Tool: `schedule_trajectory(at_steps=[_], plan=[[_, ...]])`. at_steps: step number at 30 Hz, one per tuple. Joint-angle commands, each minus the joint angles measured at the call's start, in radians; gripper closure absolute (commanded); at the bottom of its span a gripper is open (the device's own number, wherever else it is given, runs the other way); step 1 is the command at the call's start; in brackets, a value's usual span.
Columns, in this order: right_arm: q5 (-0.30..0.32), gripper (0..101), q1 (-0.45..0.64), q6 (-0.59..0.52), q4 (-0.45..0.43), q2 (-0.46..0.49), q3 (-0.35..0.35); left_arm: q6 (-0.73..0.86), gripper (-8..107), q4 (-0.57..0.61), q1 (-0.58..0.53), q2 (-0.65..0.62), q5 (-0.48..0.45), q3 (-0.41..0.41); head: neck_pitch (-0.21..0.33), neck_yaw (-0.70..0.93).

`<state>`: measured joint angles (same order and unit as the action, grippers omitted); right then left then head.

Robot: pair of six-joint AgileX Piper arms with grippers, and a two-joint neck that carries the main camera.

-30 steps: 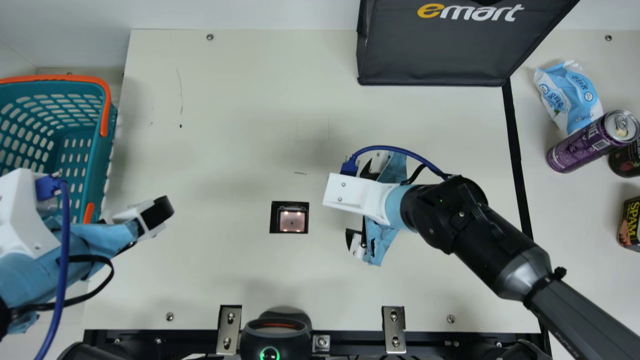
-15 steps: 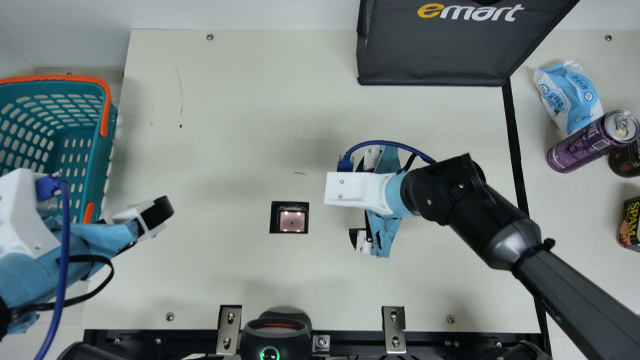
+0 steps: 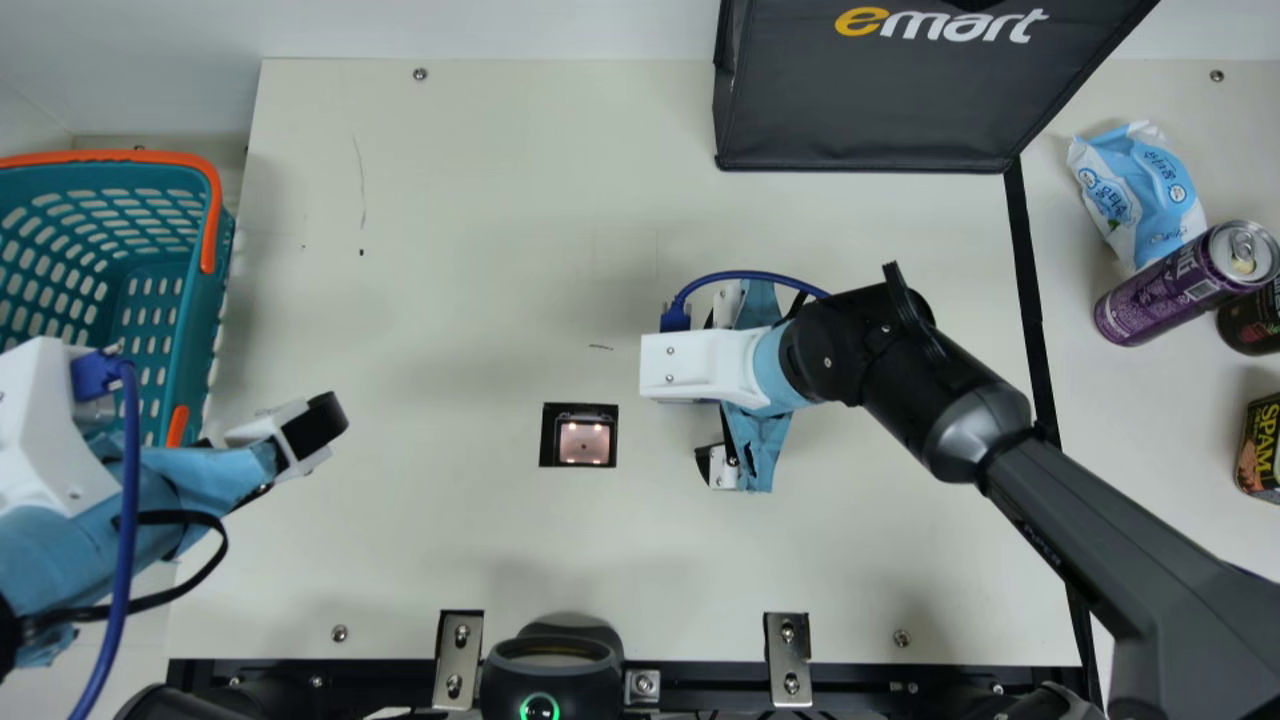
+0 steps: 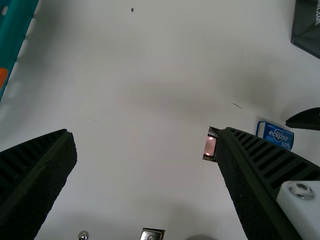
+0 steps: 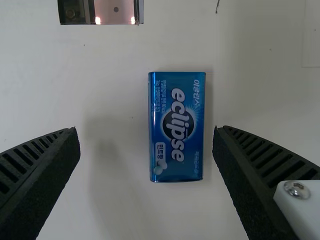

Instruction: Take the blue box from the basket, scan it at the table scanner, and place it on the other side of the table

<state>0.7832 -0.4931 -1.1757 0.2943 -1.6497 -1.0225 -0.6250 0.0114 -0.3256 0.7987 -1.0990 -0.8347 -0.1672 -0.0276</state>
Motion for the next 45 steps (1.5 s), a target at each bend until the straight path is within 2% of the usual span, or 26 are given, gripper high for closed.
schedule_trajectory(at_steps=[1,6,7,10,32,45], plan=[[-0.003,6,-0.002,-0.003,0.003,-0.006,-0.001,0.000,9,0.000,0.000,0.000,0.000,0.000,0.029,0.000],[-0.047,6,-0.013,0.006,-0.002,-0.023,0.005,0.000,9,0.000,0.000,0.000,0.000,0.000,0.029,0.000],[-0.029,6,-0.012,-0.006,0.003,-0.022,0.004,0.000,9,0.000,0.000,0.000,0.000,0.000,0.029,0.000],[-0.046,6,-0.012,0.004,0.004,-0.024,0.004,0.000,9,0.000,0.000,0.000,0.000,0.000,0.029,0.000],[-0.044,6,-0.012,0.004,0.005,-0.024,0.004,0.000,9,0.000,0.000,0.000,0.000,0.000,0.029,0.000],[-0.048,6,-0.031,0.041,-0.038,-0.016,0.002,0.000,9,0.000,0.000,0.000,0.000,0.000,0.029,0.000]])
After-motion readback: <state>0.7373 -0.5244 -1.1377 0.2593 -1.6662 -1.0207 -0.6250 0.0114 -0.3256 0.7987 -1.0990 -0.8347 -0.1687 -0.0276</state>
